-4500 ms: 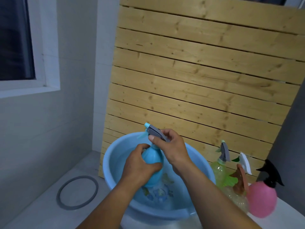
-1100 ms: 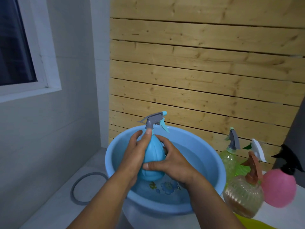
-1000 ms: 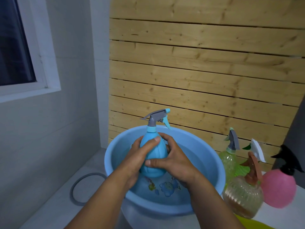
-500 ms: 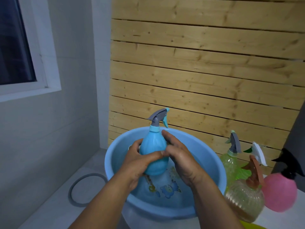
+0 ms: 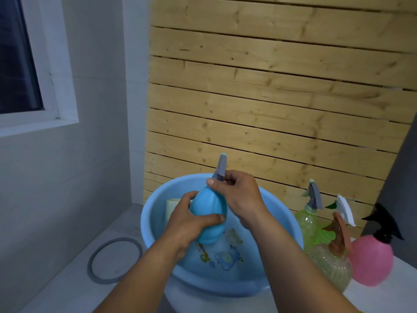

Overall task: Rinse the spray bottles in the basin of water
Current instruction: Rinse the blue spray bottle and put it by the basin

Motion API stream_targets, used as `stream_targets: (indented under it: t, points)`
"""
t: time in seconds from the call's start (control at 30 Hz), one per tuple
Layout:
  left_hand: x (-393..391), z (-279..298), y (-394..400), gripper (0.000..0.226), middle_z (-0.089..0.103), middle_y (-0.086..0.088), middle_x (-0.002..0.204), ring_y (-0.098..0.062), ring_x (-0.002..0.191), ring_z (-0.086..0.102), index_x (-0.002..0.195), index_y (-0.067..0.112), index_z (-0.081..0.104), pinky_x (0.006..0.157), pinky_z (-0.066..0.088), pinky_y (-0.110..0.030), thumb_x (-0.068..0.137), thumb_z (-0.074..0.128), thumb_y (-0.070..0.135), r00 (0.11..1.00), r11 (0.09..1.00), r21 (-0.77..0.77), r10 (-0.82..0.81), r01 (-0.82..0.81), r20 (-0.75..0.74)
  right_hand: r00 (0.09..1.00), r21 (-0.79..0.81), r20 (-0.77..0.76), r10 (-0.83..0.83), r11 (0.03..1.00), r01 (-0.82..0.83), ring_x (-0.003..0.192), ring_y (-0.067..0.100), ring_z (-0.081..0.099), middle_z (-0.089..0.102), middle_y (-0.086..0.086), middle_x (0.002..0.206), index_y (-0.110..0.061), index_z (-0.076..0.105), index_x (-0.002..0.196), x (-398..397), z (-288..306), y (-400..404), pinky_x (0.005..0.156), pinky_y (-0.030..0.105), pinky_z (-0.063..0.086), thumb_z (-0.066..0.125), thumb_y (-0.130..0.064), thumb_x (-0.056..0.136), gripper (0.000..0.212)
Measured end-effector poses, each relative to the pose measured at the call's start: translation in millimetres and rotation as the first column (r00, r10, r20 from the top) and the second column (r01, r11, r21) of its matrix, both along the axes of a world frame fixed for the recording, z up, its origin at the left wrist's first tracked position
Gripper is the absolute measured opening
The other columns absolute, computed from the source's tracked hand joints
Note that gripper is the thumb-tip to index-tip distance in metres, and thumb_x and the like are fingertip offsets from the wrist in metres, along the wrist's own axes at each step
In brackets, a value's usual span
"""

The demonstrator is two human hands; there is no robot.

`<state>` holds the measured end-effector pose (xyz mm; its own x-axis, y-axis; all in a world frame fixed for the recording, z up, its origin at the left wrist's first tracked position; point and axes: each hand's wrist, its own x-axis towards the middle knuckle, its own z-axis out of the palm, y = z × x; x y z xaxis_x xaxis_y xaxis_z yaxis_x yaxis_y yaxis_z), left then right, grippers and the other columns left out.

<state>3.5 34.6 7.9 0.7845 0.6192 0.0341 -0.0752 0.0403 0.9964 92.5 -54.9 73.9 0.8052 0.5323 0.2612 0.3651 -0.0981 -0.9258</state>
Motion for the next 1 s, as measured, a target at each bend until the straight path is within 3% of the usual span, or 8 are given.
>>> stream_targets:
  t: [0.07, 0.2, 0.3, 0.4, 0.57, 0.77, 0.87, 1.0]
  points:
    - [-0.7, 0.0, 0.3, 0.068, 0.066, 0.008, 0.102, -0.006, 0.075, 0.069, 0.105, 0.047, 0.056, 0.055, 0.056, -0.024, 0.053, 0.094, 0.027, 1.000, 1.000, -0.010, -0.009, 0.009, -0.003, 0.987, -0.013, -0.038, 0.157, 0.987, -0.157, 0.078, 0.009, 0.067, 0.072, -0.008, 0.080, -0.020, 0.072, 0.090, 4.7, 5.1, -10.8, 0.068, 0.021, 0.055, 0.073, -0.019, 0.086, 0.004]
    - [-2.5, 1.9, -0.8, 0.069, 0.065, 0.010, 0.104, -0.012, 0.088, 0.068, 0.108, 0.047, 0.056, 0.066, 0.059, -0.030, 0.054, 0.094, 0.025, 0.999, 0.999, -0.015, -0.045, 0.045, -0.008, 0.927, -0.070, -0.078, 0.367, 0.925, -0.373, 0.102, 0.013, 0.068, 0.073, 0.003, 0.111, -0.012, 0.069, 0.113, 14.2, 17.8, -27.6, 0.086, 0.022, 0.054, 0.062, -0.010, 0.094, 0.021]
    - [-3.6, 4.1, -1.7, 0.078, 0.066, 0.009, 0.109, -0.014, 0.094, 0.069, 0.117, 0.044, 0.056, 0.074, 0.061, -0.035, 0.050, 0.094, 0.027, 0.996, 0.996, -0.017, -0.087, 0.087, -0.005, 0.896, -0.076, -0.087, 0.434, 0.894, -0.441, 0.110, 0.014, 0.065, 0.070, 0.006, 0.119, -0.010, 0.066, 0.119, 17.6, 25.0, -34.1, 0.093, 0.024, 0.052, 0.059, -0.006, 0.095, 0.026]
    - [-4.1, 4.7, -2.1, 0.077, 0.069, 0.009, 0.107, -0.013, 0.093, 0.070, 0.116, 0.043, 0.058, 0.073, 0.060, -0.033, 0.047, 0.090, 0.031, 0.994, 0.994, -0.026, -0.108, 0.108, 0.000, 0.900, -0.101, -0.070, 0.429, 0.895, -0.435, 0.110, 0.017, 0.065, 0.071, 0.006, 0.117, -0.010, 0.066, 0.120, 19.1, 27.7, -34.9, 0.096, 0.030, 0.050, 0.060, -0.007, 0.095, 0.026]
    - [-3.7, 3.5, -1.7, 0.070, 0.070, 0.012, 0.100, -0.010, 0.088, 0.070, 0.110, 0.043, 0.059, 0.073, 0.061, -0.033, 0.047, 0.089, 0.033, 0.996, 0.996, -0.035, -0.085, 0.085, 0.000, 0.940, -0.115, 0.051, 0.337, 0.937, -0.329, 0.079, -0.004, 0.062, 0.069, -0.009, 0.094, -0.014, 0.067, 0.116, 15.4, 25.7, -28.1, 0.072, 0.015, 0.047, 0.063, -0.011, 0.093, 0.023]
    - [-2.1, -0.4, 0.4, 0.067, 0.068, 0.009, 0.104, -0.013, 0.092, 0.068, 0.111, 0.042, 0.058, 0.069, 0.058, -0.031, 0.057, 0.092, 0.023, 0.998, 0.998, -0.022, -0.067, 0.067, -0.010, 0.934, -0.135, 0.172, 0.312, 0.947, -0.292, 0.075, -0.008, 0.058, 0.066, -0.022, 0.080, -0.026, 0.068, 0.103, 15.7, 38.6, -25.2, 0.079, 0.021, 0.048, 0.064, -0.015, 0.093, 0.016]
    - [-2.4, 0.0, 0.2, 0.064, 0.068, 0.010, 0.103, -0.012, 0.090, 0.069, 0.109, 0.043, 0.058, 0.067, 0.058, -0.030, 0.059, 0.092, 0.023, 0.998, 0.998, -0.025, -0.056, 0.057, 0.009, 0.932, -0.184, 0.160, 0.327, 0.937, -0.297, 0.080, -0.004, 0.060, 0.068, -0.016, 0.086, -0.025, 0.069, 0.103, 14.4, 39.2, -25.1, 0.082, 0.026, 0.050, 0.064, -0.016, 0.093, 0.014]
    - [-2.6, 1.0, -0.6, 0.071, 0.067, 0.010, 0.105, -0.012, 0.092, 0.068, 0.114, 0.043, 0.057, 0.071, 0.059, -0.033, 0.055, 0.092, 0.027, 0.998, 0.998, -0.013, -0.060, 0.060, 0.006, 0.943, -0.162, 0.112, 0.313, 0.942, -0.293, 0.094, 0.018, 0.067, 0.071, 0.009, 0.101, -0.011, 0.069, 0.106, 10.5, 29.1, -27.1, 0.094, 0.044, 0.053, 0.066, -0.010, 0.091, 0.015]
